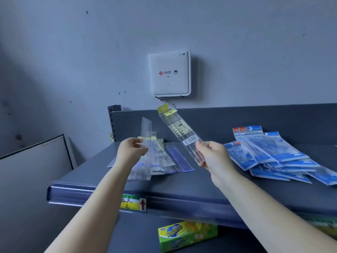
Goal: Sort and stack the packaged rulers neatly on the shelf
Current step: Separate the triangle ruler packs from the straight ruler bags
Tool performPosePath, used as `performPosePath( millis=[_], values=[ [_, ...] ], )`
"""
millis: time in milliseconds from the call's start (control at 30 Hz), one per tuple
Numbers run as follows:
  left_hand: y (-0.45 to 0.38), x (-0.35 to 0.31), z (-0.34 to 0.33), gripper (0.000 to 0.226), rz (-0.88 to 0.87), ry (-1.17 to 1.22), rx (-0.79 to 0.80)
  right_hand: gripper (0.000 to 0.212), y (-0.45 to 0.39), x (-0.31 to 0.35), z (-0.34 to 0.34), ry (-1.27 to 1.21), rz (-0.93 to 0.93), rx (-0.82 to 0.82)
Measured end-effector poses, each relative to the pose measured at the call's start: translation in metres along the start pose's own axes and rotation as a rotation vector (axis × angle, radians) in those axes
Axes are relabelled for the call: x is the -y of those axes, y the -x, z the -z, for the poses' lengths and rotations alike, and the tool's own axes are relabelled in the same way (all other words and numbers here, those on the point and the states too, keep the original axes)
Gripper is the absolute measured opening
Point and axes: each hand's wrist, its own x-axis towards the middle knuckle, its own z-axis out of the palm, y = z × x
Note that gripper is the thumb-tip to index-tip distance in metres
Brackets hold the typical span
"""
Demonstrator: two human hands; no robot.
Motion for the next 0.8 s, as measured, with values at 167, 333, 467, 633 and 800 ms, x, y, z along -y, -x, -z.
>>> performPosePath(
  millis=[167, 333, 467, 633, 800],
  values=[
    [-0.015, 0.019, 0.005, 0.031, -0.077, -0.189, -0.110, 0.022, -0.002, 0.003, -0.041, 0.025, 0.007, 0.012],
    [-0.015, -0.005, 0.002, 0.021, -0.010, 0.305, 0.191, 0.030, -0.006, 0.001, -0.077, 0.045, 0.020, 0.052],
    [-0.038, 0.009, 0.010, 0.042, 0.035, 0.409, 0.037, 0.047, -0.009, -0.002, -0.094, 0.103, 0.081, 0.038],
    [-0.053, 0.027, 0.026, 0.043, -0.004, 0.222, -0.097, 0.030, -0.014, 0.006, -0.090, 0.030, 0.090, -0.006],
    [-0.060, 0.040, 0.020, 0.046, -0.047, -0.042, -0.032, 0.031, -0.021, 0.008, -0.094, 0.040, 0.111, -0.042]
  ],
)
